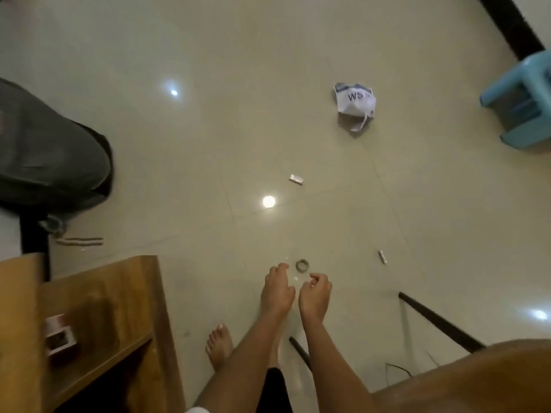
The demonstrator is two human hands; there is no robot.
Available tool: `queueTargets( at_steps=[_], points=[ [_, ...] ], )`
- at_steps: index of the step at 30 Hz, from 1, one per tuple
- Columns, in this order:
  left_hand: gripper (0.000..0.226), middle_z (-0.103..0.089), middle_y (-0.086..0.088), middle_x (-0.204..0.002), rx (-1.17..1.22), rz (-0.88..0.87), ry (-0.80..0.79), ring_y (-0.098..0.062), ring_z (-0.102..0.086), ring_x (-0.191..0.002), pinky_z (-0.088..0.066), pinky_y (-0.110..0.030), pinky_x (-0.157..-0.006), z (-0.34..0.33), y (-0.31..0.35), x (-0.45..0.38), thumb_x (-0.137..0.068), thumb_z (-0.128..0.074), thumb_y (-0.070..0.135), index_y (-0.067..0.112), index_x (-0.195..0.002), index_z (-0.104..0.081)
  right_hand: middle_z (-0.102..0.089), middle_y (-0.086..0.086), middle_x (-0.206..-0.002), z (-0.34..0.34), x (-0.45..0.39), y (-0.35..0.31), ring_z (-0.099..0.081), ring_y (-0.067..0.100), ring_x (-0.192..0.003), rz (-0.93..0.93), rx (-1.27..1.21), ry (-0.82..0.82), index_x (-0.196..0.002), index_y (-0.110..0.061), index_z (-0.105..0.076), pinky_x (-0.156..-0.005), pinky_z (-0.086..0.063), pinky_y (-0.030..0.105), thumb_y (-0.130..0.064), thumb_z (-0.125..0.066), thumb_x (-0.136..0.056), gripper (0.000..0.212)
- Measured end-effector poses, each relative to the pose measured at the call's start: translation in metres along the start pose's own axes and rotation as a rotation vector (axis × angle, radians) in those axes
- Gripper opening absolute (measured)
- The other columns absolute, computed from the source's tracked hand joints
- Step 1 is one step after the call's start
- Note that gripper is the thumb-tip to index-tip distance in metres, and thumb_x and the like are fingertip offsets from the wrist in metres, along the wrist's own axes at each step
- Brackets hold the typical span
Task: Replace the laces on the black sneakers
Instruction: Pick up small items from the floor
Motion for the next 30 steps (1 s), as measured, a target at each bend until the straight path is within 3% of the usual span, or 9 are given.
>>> queueTargets(
  at_steps=[6,11,15,18,21,26,30],
  points=[
    [0.061,-0.037,-0.008,-0.137,-0.278,-0.164,-0.059,-0.024,-0.041,-0.124,-0.045,-0.034,-0.094,-0.095,-0.034,-0.128,-0.089,-0.06,0.017,0.017,-0.142,-0.03,-0.046,0.008,-0.125,-0.051,-0.133,0.056,-0.055,0.024,-0.102,-0.064,-0.029,0.036,-0.116,-0.011,-0.052,-0.078,-0.038,0.027,-0.003,-0.042,-0.092,0.028],
    [0.062,-0.038,-0.01,-0.131,-0.436,-0.295,-0.13,-0.026,-0.044,-0.118,-0.05,-0.039,-0.088,-0.15,-0.05,-0.201,-0.085,-0.066,0.019,0.016,-0.138,-0.035,-0.045,0.007,-0.126,-0.085,-0.205,0.096,-0.053,0.024,-0.105,-0.083,-0.028,0.05,-0.118,-0.011,-0.051,-0.076,-0.035,0.025,-0.005,-0.041,-0.093,0.028],
    [0.034,-0.041,-0.008,-0.117,-0.495,-0.393,-0.126,-0.025,-0.048,-0.103,-0.053,-0.041,-0.076,-0.165,-0.059,-0.222,-0.087,-0.06,0.017,0.01,-0.117,-0.047,-0.045,0.005,-0.124,-0.094,-0.231,0.102,-0.053,0.023,-0.105,-0.088,-0.047,0.071,-0.117,-0.014,-0.052,-0.077,-0.036,0.027,-0.008,-0.042,-0.093,0.026],
    [0.02,-0.045,-0.007,-0.114,-0.423,-0.415,-0.145,-0.025,-0.051,-0.097,-0.05,-0.044,-0.075,-0.164,-0.051,-0.222,-0.092,-0.049,0.016,0.009,-0.111,-0.05,-0.047,0.004,-0.122,-0.084,-0.242,0.099,-0.053,0.021,-0.107,-0.027,-0.022,0.083,-0.115,-0.014,-0.053,-0.081,-0.04,0.028,-0.006,-0.043,-0.091,0.027],
    [0.032,-0.047,-0.007,-0.116,-0.409,-0.455,-0.118,-0.025,-0.051,-0.1,-0.049,-0.039,-0.076,-0.153,-0.021,-0.231,-0.086,-0.058,0.016,0.008,-0.115,-0.047,-0.049,0.01,-0.119,-0.049,-0.262,0.09,-0.053,0.027,-0.108,0.053,-0.001,0.19,-0.111,-0.01,-0.057,-0.086,-0.041,0.034,-0.002,-0.045,-0.088,0.027],
    [0.04,-0.05,-0.01,-0.119,-0.266,-0.441,-0.078,-0.027,-0.049,-0.107,-0.046,-0.04,-0.083,-0.144,0.028,-0.271,-0.085,-0.056,0.013,0.007,-0.123,-0.044,-0.042,0.013,-0.13,0.015,-0.32,0.093,-0.036,0.027,-0.122,0.005,0.163,0.374,-0.122,-0.008,-0.053,-0.088,-0.038,0.037,0.002,-0.045,-0.088,0.036],
    [0.038,-0.05,-0.01,-0.116,-0.232,-0.465,-0.053,-0.028,-0.051,-0.102,-0.048,-0.04,-0.083,-0.151,0.033,-0.309,-0.085,-0.058,0.014,0.01,-0.121,-0.046,-0.04,0.012,-0.133,0.035,-0.358,0.113,-0.036,0.032,-0.121,-0.046,0.318,0.432,-0.127,-0.011,-0.05,-0.091,-0.04,0.041,0.0,-0.048,-0.091,0.038]
  ],
)
Point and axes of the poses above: each hand's wrist, its own x-axis away from the middle knuckle, its own z-axis out of the back of the hand, y = z × x, the point moved 2 cm from there along -x, towards the middle knuckle
